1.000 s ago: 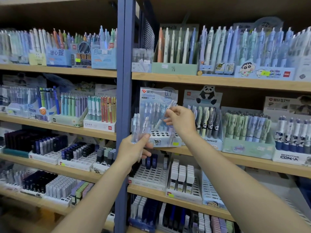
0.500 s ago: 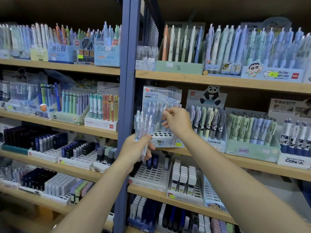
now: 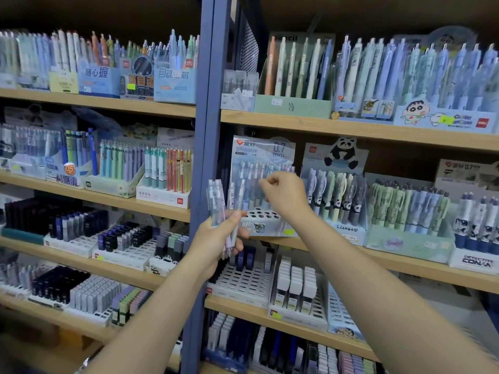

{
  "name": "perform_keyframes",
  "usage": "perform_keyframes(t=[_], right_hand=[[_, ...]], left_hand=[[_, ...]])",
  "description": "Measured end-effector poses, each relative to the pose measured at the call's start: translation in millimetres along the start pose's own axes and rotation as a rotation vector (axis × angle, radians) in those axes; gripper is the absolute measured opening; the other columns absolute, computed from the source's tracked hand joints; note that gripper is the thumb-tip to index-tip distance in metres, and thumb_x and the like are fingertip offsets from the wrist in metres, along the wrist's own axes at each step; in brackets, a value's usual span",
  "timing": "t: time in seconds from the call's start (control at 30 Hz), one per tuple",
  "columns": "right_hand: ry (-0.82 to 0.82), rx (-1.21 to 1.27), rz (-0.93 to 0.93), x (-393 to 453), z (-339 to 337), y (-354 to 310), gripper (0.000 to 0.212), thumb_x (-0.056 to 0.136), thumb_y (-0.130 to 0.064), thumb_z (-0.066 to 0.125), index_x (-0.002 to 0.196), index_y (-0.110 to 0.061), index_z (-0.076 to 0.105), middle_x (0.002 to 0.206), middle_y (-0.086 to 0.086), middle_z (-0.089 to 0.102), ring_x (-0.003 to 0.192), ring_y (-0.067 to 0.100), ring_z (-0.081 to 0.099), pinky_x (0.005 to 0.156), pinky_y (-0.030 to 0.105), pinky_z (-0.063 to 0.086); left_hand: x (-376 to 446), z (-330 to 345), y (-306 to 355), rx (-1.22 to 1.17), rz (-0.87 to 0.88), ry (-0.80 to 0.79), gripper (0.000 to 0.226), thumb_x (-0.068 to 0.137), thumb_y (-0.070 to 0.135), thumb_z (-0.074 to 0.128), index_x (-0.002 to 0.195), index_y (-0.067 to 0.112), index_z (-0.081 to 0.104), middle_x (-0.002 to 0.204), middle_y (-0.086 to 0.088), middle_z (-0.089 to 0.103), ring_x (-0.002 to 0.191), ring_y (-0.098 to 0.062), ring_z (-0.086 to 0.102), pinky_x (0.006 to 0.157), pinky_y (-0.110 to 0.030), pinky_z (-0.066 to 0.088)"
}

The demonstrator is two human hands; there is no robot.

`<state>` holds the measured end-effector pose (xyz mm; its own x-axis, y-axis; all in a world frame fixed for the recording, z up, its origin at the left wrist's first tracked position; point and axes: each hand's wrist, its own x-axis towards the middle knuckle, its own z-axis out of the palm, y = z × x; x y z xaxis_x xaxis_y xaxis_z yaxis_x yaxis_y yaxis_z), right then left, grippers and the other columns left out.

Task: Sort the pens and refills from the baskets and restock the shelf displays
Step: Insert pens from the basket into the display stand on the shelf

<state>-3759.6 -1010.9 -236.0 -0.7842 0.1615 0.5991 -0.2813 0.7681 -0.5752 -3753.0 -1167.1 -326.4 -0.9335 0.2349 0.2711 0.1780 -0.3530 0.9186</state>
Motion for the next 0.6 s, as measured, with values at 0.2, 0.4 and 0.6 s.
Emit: perform_keyframes(t=[0.2, 0.4, 0.6], right_hand=[[-0.289, 0.257, 0.013, -32, -15, -4, 0.025, 0.095, -0.034, 0.066, 0.084, -0.012, 0.071, 0.063, 0.000, 0.068, 0.047, 0.008, 0.055, 0.049, 0.020, 0.043], [0.026, 0.424, 0.067, -23, -25, 9, 0.025, 0.100, -0.023, 0.059, 0.082, -0.007, 0.067, 0.078, 0.011, 0.070, 0.056, 0.019, 0.064, 0.056, 0.035, 0.053], [0.239, 0.326, 0.048, -13, -26, 15, 0.024, 0.102, -0.024, 0.055, 0.085, -0.010, 0.066, 0.075, 0.007, 0.068, 0.050, 0.013, 0.063, 0.054, 0.033, 0.055]], left_hand=[[2, 12, 0, 0.036, 0.031, 0.000, 0.027, 0.093, 0.030, 0.070, 0.115, 0.013, 0.070, 0.077, -0.009, 0.070, 0.054, -0.017, 0.055, 0.055, -0.029, 0.046], [-1, 16, -1, 0.123, -0.015, 0.034, 0.029, 0.098, 0.038, 0.063, 0.105, 0.010, 0.070, 0.065, -0.006, 0.066, 0.044, -0.017, 0.048, 0.045, -0.026, 0.041], [-2, 14, 0, 0.141, -0.052, 0.007, 0.014, 0.102, 0.024, 0.054, 0.099, 0.011, 0.052, 0.056, -0.002, 0.042, 0.042, -0.017, 0.031, 0.045, -0.026, 0.028]])
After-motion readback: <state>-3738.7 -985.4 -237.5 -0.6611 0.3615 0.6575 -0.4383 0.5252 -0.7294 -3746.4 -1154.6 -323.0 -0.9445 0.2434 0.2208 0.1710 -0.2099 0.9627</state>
